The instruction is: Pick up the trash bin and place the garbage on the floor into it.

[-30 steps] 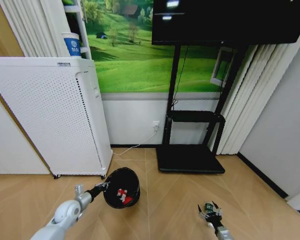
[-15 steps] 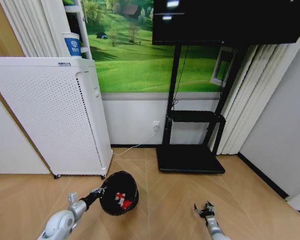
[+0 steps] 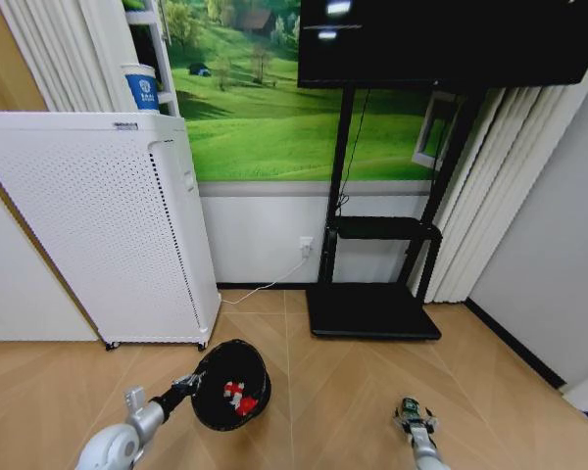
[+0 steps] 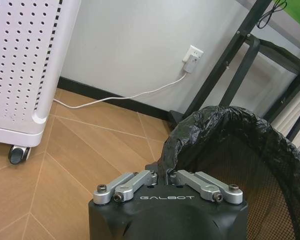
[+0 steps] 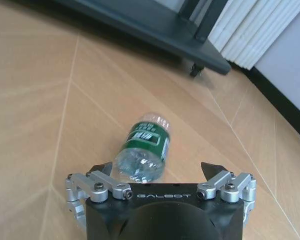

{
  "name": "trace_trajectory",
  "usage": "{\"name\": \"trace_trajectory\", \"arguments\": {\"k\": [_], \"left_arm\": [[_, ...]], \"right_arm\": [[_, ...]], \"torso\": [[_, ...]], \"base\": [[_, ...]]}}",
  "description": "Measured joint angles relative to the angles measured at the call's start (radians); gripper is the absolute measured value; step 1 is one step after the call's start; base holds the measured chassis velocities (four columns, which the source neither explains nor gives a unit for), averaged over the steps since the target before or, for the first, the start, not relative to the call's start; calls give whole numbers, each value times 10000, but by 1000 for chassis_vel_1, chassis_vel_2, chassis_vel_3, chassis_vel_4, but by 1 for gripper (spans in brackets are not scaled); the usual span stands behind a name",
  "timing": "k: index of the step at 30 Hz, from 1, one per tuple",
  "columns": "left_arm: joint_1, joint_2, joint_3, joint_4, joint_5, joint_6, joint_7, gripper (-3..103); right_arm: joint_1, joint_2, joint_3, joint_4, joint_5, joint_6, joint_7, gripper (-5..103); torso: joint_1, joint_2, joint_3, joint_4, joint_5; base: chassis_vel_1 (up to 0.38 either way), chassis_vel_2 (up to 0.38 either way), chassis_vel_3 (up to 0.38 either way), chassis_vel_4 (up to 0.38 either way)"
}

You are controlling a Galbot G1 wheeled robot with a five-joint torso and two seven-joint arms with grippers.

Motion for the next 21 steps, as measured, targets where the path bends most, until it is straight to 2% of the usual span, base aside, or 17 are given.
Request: {"name": "trace_trajectory", "arguments": {"k": [5,7,8,10,11,14,15,17,18,20,21], "left_arm": [[-45,21,35,1,-16,-1,-12,4],[-56,52,29,1,-41,0,-19,4],[-56,52,29,1,-41,0,-19,4],[-48,62,-20,0,-65,0,-22,4],[-48,62,-20,0,-65,0,-22,4],[-2,53,-72,0,-69,-1,-23,4],[-2,53,-72,0,-69,-1,-23,4],[16,43,-84,-4,-69,-1,-23,4],[16,43,-84,-4,-69,-1,-23,4],[10,41,-88,0,-69,-1,-28,4],[-10,41,-88,20,-70,-1,-33,4]], "right_arm": [[-15,-10,21,-177,-3,-37,-387,90],[-56,-25,23,-177,-10,-90,-496,79],[-56,-25,23,-177,-10,-90,-496,79],[-113,-87,-8,-168,-21,-106,-601,68],[-113,-87,-8,-168,-21,-106,-601,68],[-114,-91,-25,-134,-19,-110,-634,52],[-114,-91,-25,-134,-19,-110,-634,52],[-112,-93,-28,-72,-22,-110,-635,41],[-112,-93,-28,-72,-22,-110,-635,41],[-142,-137,-29,34,-23,-104,-619,31],[-156,-145,-19,60,-54,-43,-611,31]], "torso": [[0,-1,0,2,2],[0,0,0,4,3],[0,0,0,4,3],[0,0,0,2,0],[0,0,0,2,0],[0,-1,0,3,2],[0,-1,0,3,2],[0,0,0,3,1],[0,0,0,3,1],[0,0,0,3,1],[0,0,0,3,0]], "base": [[0,0,0,0],[0,0,0,0],[0,0,0,0],[0,0,0,0],[0,0,0,0],[0,0,0,0],[0,0,0,0],[0,0,0,0],[0,0,0,0],[0,0,0,0],[0,0,0,0]]}}
